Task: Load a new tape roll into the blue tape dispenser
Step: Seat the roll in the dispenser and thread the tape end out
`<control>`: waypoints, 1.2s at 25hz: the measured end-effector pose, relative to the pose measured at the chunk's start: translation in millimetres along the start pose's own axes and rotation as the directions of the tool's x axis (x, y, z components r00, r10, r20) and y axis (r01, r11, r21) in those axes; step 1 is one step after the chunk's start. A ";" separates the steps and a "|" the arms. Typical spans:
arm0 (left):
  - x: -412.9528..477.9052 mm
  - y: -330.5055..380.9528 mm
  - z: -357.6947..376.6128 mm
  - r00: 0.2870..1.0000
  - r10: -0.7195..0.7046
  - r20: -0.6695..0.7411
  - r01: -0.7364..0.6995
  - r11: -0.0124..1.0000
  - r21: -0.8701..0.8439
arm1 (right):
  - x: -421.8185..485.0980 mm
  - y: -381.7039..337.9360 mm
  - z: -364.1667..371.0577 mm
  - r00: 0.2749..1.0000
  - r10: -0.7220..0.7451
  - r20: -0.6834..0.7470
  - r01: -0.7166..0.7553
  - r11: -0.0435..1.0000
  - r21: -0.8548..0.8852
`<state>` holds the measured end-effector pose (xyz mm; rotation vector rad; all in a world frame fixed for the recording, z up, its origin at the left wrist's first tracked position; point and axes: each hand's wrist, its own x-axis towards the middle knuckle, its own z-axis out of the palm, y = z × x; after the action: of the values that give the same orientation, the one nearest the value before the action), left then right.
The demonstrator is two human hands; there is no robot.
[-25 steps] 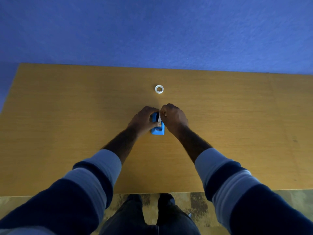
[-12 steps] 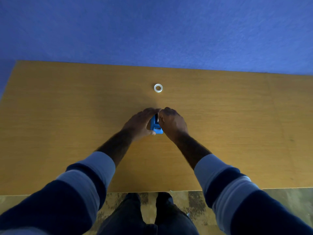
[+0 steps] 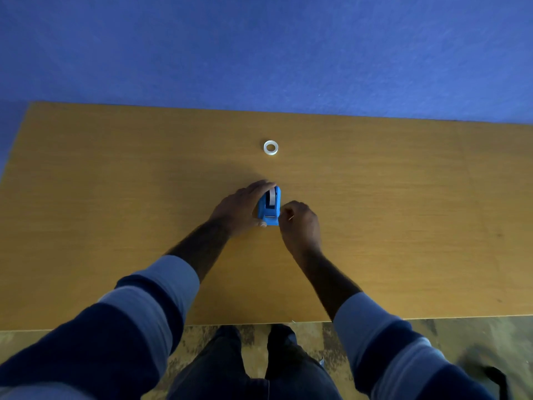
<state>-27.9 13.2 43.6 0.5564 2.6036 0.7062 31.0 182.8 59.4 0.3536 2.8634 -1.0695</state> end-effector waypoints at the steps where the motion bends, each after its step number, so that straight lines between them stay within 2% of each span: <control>1: -0.1 -0.1 -0.1 1.000 0.006 -0.002 -0.006 1.000 0.007 | 7.1 -4.1 -0.5 0.980 0.191 0.052 -0.197 0.965 0.170; 3: -0.3 0.4 -1.0 1.000 0.012 0.001 -0.012 1.000 0.013 | 20.0 -15.9 -4.1 0.858 0.458 0.234 -0.513 0.729 0.454; 4: -0.3 0.7 -1.5 1.000 0.013 0.003 -0.013 1.000 0.014 | 25.3 -21.5 -5.9 0.789 0.520 0.328 -0.612 0.610 0.504; 5: -0.5 0.9 -1.6 1.000 0.014 0.004 -0.014 1.000 0.012 | 29.7 -25.7 -7.3 0.738 0.545 0.398 -0.671 0.533 0.516; 7: -1.0 1.2 -1.2 1.000 0.016 0.000 -0.016 1.000 0.004 | 36.4 -30.7 -8.7 0.689 0.546 0.476 -0.721 0.455 0.522; 13: -1.3 3.1 -2.6 1.000 -0.003 -0.011 0.003 1.000 0.004 | 46.4 -40.3 -7.2 0.641 0.574 0.510 -0.761 0.388 0.520; 19: -1.5 3.9 -3.3 1.000 0.017 -0.019 -0.017 1.000 -0.002 | 48.9 -49.6 -4.0 0.619 0.608 0.498 -0.747 0.259 0.612; 24: -0.6 3.4 -3.0 1.000 0.014 -0.013 -0.014 1.000 0.008 | 44.4 -50.9 -0.3 0.586 0.637 0.501 -0.765 0.231 0.601; 30: -0.7 3.4 -1.6 0.999 0.027 -0.026 -0.027 1.000 0.008 | 43.0 -50.7 -2.6 0.581 0.647 0.493 -0.762 0.220 0.608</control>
<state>-27.1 14.9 46.9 0.5896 2.6288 0.7167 -22.6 155.6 87.8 1.4046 1.4583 -1.8584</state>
